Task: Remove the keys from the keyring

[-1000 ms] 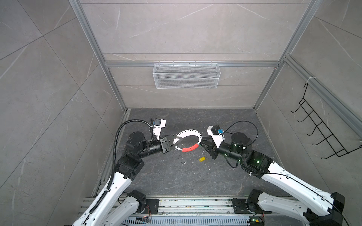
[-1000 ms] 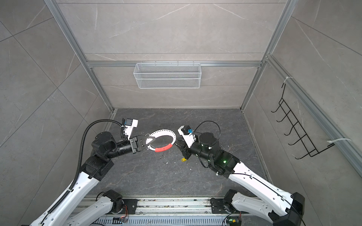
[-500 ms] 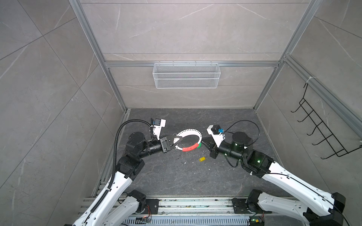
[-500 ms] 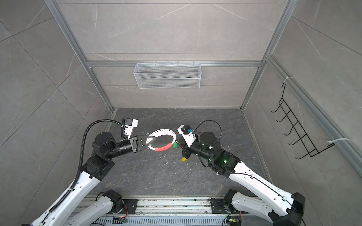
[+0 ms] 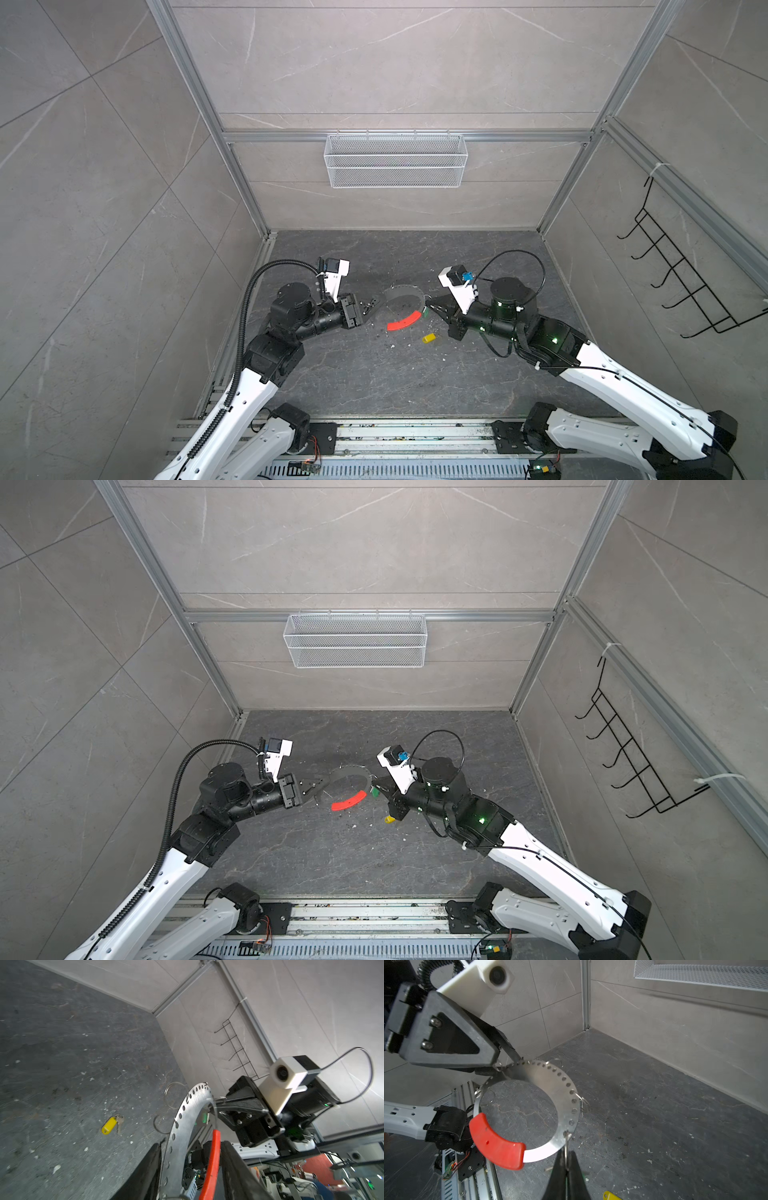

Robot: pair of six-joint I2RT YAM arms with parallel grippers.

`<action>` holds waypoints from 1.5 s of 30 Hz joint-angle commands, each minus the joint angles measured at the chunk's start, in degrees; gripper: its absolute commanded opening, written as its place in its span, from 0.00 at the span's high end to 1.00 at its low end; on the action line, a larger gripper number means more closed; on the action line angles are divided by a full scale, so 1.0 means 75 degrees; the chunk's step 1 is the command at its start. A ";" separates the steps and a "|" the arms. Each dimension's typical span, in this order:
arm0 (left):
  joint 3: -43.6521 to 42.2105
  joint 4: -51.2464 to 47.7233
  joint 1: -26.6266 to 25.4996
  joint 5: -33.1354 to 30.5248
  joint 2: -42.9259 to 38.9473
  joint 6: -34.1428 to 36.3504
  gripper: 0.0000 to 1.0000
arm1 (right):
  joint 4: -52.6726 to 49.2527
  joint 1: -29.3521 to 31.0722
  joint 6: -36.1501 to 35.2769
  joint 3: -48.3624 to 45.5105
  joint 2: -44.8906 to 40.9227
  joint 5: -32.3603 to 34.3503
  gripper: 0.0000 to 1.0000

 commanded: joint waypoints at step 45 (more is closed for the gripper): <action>-0.0872 0.3108 -0.1911 0.0706 -0.0005 0.2686 0.71 | -0.0006 0.0079 0.0672 0.0258 0.0054 -0.3322 1.00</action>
